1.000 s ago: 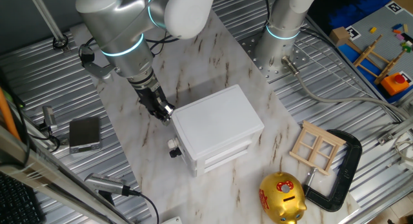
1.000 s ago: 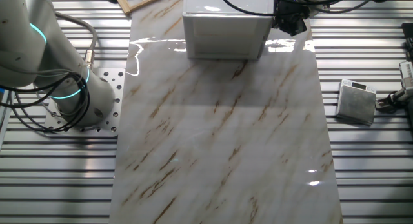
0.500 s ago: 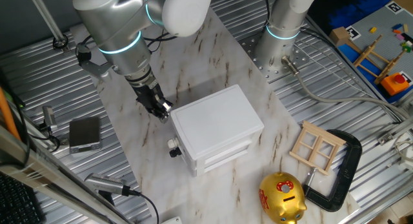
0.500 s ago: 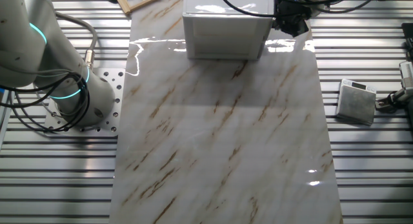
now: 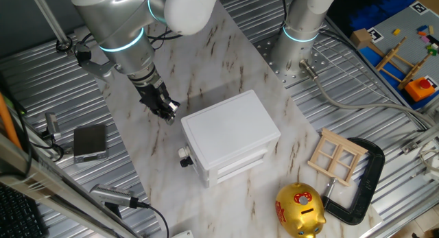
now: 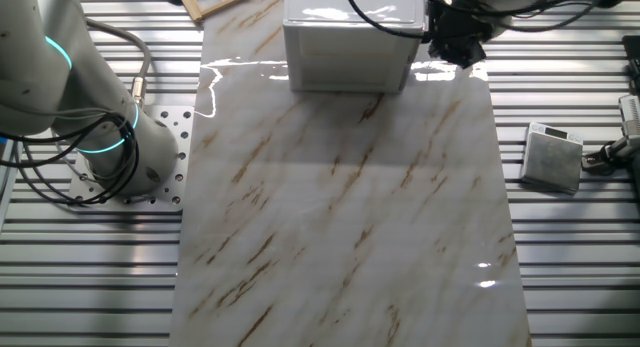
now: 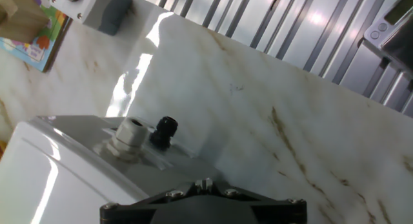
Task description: Put things in the drawer
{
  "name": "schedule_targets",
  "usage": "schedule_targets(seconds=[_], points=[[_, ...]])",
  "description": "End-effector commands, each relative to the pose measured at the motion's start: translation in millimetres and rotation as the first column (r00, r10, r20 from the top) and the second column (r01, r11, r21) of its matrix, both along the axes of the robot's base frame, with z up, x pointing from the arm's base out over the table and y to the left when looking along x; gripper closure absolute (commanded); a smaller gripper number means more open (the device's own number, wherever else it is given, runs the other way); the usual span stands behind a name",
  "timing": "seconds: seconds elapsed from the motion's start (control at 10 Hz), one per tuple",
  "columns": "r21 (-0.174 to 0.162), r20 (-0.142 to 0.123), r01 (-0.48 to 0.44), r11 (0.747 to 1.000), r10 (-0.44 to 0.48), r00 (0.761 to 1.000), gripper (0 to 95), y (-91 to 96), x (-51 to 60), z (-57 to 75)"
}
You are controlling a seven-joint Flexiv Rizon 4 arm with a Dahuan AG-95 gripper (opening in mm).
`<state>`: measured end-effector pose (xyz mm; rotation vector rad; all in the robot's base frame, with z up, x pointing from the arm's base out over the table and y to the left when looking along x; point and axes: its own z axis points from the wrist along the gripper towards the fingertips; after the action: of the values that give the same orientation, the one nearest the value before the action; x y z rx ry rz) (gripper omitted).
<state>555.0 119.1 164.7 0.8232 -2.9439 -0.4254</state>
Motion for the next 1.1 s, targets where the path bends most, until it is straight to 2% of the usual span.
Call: schedule_targets(seconds=[0.1,0.3,0.5,0.9,1.0,1.1], points=[[-0.041,-0.002,-0.044,0.998,0.044,0.999,95.0,-8.5,-2.5,1.0],[-0.052,0.003,-0.070,0.996,0.070,0.998,95.0,-18.3,-13.1,-4.8],[-0.055,0.000,-0.061,0.997,0.061,0.998,95.0,-18.3,-13.1,-4.8],[-0.083,-0.010,0.000,0.997,-0.001,1.000,95.0,-18.3,-13.1,-4.8],[-0.100,-0.013,-0.018,0.995,0.017,1.000,95.0,-18.3,-13.1,-4.8],[-0.101,-0.018,-0.019,0.995,0.017,1.000,95.0,-18.3,-13.1,-4.8]])
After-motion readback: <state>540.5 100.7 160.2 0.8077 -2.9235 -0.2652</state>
